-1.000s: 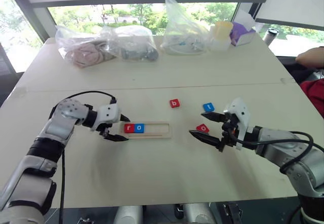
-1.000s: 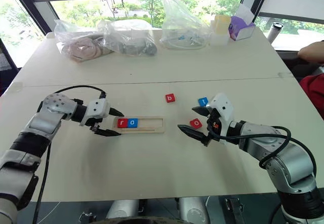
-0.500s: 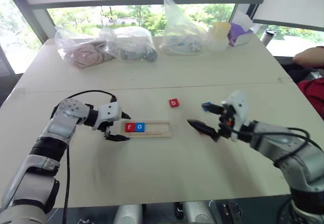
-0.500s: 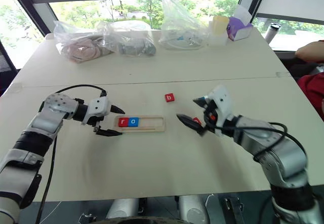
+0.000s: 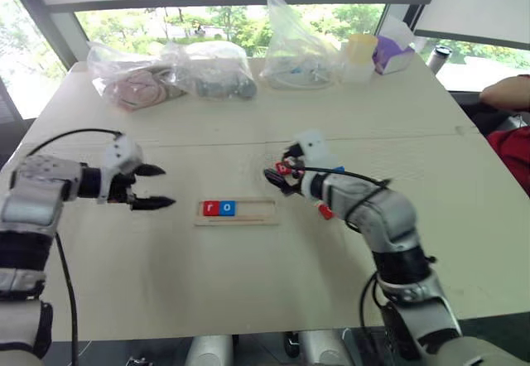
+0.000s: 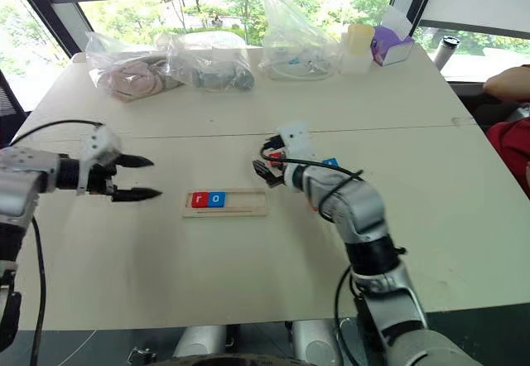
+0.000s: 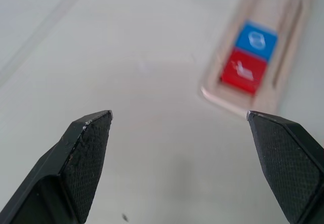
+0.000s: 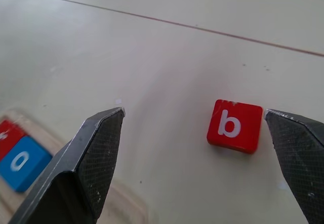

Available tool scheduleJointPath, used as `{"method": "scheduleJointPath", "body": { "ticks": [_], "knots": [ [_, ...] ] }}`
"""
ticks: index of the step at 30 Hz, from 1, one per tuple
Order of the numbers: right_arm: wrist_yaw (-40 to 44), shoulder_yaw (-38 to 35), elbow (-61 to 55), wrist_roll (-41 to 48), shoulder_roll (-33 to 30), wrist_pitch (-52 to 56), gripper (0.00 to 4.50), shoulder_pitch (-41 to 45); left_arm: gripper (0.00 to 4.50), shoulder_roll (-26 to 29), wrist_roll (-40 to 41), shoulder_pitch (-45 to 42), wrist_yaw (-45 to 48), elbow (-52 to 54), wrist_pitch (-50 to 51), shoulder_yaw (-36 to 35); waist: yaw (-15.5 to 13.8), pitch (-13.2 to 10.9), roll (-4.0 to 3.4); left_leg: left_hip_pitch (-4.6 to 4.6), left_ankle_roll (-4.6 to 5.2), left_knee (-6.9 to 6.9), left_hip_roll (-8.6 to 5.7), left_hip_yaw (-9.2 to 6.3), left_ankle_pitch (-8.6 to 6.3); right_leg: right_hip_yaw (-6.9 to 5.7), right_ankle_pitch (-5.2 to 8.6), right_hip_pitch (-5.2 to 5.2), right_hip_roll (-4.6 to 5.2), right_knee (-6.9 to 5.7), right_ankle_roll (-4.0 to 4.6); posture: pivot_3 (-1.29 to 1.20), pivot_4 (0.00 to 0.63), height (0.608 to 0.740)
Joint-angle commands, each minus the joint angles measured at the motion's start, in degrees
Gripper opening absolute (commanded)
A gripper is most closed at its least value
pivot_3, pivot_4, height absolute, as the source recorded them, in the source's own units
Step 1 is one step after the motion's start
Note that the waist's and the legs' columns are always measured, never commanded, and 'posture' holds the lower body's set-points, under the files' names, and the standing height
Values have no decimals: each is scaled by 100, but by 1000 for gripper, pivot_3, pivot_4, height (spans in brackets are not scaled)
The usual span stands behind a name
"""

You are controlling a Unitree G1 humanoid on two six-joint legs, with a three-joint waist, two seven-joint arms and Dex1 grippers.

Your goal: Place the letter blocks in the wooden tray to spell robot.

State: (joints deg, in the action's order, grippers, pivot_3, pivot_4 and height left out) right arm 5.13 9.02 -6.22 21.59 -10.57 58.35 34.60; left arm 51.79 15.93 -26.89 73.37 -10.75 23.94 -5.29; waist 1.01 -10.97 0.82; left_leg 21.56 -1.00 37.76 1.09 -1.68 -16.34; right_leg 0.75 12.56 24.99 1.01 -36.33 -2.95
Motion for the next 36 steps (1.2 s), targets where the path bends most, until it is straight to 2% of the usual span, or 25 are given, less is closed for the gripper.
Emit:
{"method": "scheduleJointPath", "body": {
  "ticks": [1,5,11,12,13,18,21,24,30,34,36],
  "knots": [
    [-248,-32,397,-355,228,-124,4500,180,4458,-298,793,361,-759,1161,907,-776,-12,0,0,0,2,0,1,2,-1,2,1,0,5,0,-3,0,150,740],
    [-483,-59,885,-730,435,-239,4500,268,4458,-581,1328,812,-1418,1981,1585,-1335,23,1,3,-1,4,1,-2,6,-3,11,0,0,11,1,-7,0,150,740],
    [-486,-38,1301,-1041,698,-600,4500,325,4458,-586,1382,1211,-1795,2272,1603,-1354,26,2,4,-15,4,1,-5,5,-3,14,-4,-4,-3,-5,5,0,150,740],
    [-488,-57,1337,-1075,747,-638,3965,329,4500,-588,1386,1212,-1834,2270,1581,-1332,24,2,4,-16,4,1,-4,4,-3,14,-6,-4,-6,-5,10,0,150,740],
    [-466,-44,1332,-1114,778,-666,3648,318,4500,-601,1390,1211,-1867,2273,1557,-1298,23,3,6,-16,4,1,-3,4,-2,14,-6,-4,-7,-5,16,0,150,740],
    [-427,22,1257,-1328,840,-689,1161,247,4500,-670,1416,1144,-1950,2237,1467,-1144,63,3,6,-16,4,2,-3,6,-2,13,0,-3,-8,-5,29,0,150,740],
    [-298,113,1087,-1462,713,-768,1170,180,4500,-748,1357,1031,-1981,2161,1374,-942,117,3,6,-14,4,0,-2,4,-2,14,-9,-3,-9,-4,14,0,150,740],
    [-97,-54,104,-1403,411,-604,1170,60,4500,-774,1348,993,-1974,2126,1316,-804,136,1,3,-10,4,0,-2,4,-2,14,-9,-1,-8,-2,14,0,150,740],
    [155,-361,-2279,-1259,-464,843,1170,-648,4500,-829,1408,1025,-1934,2188,1325,-590,134,3,6,1,4,-7,-5,5,-3,14,-6,11,-3,1,8,0,150,740],
    [-152,-1126,-3912,-1471,-514,2549,1170,-1310,4500,-834,1362,931,-1872,2030,1255,-451,131,2,6,-4,4,-16,-4,3,-3,15,-5,13,-9,0,9,0,150,740],
    [-321,-1186,-4426,-1559,-237,3130,1170,-1720,4500,-870,1343,831,-1828,1906,1221,-365,128,3,6,-6,4,-20,-3,2,-3,15,-3,13,-10,0,13,0,150,740]
  ]
}}
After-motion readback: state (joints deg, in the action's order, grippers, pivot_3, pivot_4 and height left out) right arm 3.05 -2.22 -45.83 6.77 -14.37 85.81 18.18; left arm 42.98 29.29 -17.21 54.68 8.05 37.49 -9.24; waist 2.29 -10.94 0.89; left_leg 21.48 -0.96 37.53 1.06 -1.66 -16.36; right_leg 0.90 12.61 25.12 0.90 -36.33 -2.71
